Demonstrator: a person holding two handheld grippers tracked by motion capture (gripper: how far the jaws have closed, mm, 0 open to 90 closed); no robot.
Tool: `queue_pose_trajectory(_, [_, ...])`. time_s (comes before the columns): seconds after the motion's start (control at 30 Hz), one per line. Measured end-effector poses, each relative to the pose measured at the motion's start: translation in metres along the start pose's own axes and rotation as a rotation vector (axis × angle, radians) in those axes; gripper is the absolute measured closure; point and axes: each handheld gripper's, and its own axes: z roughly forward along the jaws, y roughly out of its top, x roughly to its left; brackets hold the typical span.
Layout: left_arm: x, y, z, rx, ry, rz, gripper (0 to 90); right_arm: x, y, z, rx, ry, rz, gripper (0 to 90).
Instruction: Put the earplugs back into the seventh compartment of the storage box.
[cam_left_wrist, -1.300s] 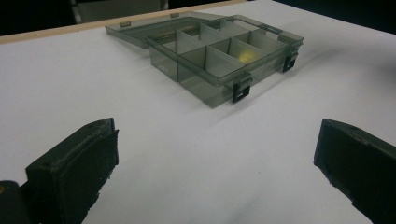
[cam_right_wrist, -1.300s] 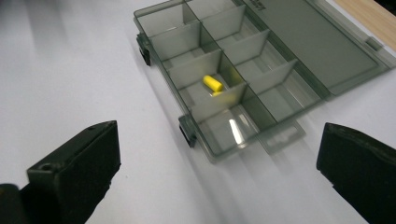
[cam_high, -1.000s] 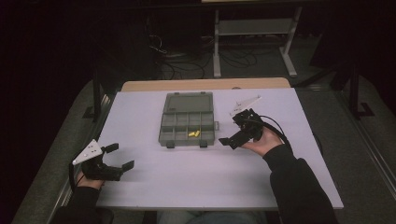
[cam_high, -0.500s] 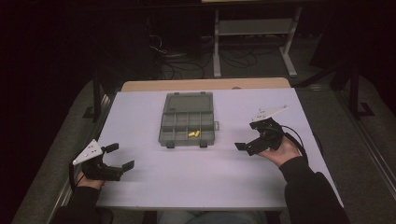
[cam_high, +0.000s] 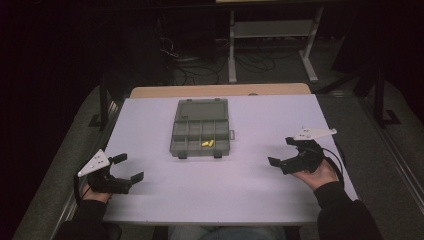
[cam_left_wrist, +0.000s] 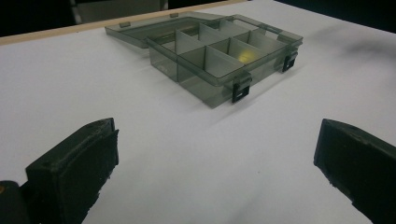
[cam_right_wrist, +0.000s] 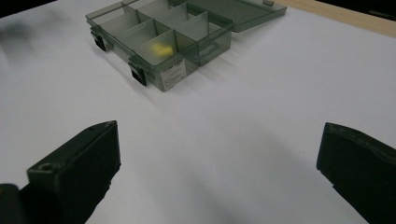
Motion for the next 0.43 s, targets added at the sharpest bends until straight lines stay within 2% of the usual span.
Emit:
queue_pose_trajectory(0.3, [0.0, 0.0, 0.0, 0.0, -0.002, 0.001, 0.0, 0.002, -0.025, -0.011, -0.049, -0.049, 0.0, 0.0])
queue_pose_trajectory(0.43, [0.0, 0.0, 0.0, -0.001, -0.003, 0.003, 0.0, 0.001, -0.028, -0.013, -0.059, -0.055, 0.007, 0.0])
